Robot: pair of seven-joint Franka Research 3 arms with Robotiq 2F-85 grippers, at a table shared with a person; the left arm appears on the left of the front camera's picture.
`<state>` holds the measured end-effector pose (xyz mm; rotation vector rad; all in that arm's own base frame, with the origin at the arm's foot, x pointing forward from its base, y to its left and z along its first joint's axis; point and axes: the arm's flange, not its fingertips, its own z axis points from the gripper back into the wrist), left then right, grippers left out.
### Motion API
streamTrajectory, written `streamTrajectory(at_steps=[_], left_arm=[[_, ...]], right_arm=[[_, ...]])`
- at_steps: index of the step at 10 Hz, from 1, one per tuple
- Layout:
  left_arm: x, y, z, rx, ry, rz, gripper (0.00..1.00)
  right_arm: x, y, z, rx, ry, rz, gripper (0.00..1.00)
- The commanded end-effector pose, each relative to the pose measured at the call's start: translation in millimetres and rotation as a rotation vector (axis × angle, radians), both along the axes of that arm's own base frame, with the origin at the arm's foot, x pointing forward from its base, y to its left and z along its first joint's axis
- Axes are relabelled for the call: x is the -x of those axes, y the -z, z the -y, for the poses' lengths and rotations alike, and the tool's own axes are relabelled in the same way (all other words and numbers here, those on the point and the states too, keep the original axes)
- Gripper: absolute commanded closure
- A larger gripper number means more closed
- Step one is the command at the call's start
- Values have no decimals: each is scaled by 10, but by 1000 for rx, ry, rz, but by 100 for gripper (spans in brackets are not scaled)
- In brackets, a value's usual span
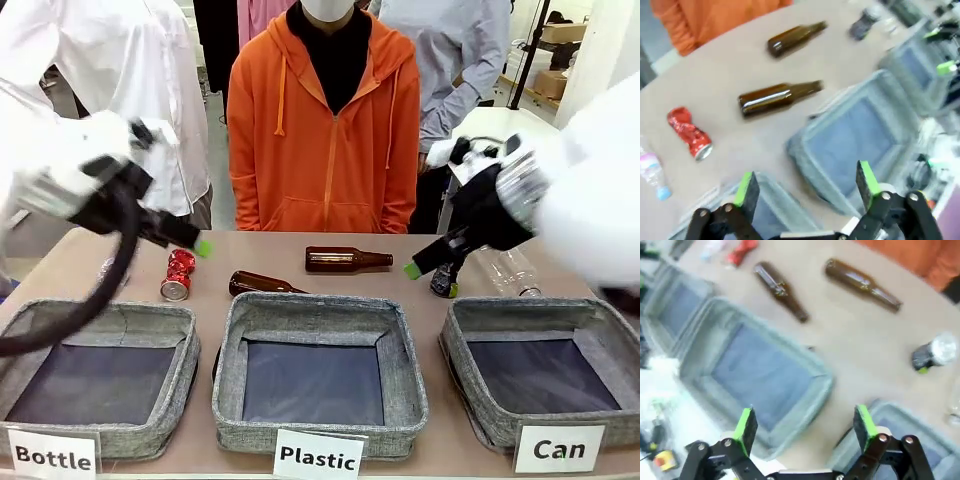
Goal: Sort the can waste into the basket.
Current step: Pick up the can waste from the table and place it in the right Fabric basket.
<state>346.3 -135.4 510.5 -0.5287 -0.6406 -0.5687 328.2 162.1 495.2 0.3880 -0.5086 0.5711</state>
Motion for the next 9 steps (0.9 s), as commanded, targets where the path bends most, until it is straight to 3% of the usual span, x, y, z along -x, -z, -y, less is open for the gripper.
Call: streamTrajectory(at_steps=[1, 3, 5, 7, 9], left_arm=[[379, -139, -707, 179, 11, 43, 0], [806, -203, -1604, 354, -85, 133, 0], [1020, 63, -2296, 476, -170, 113, 0], [1008, 432, -2920, 627, -312, 82, 0], [1002, 834, -2993, 742, -413, 24, 0]], right_arm=[[252, -274, 584, -95, -2, -38, 0], [695, -362, 1374, -294, 38, 28, 0], [1009, -185, 2101, -481, 137, 82, 0], [1164, 167, 2809, -696, 307, 85, 0], [1240, 497, 3241, -818, 447, 45, 0]])
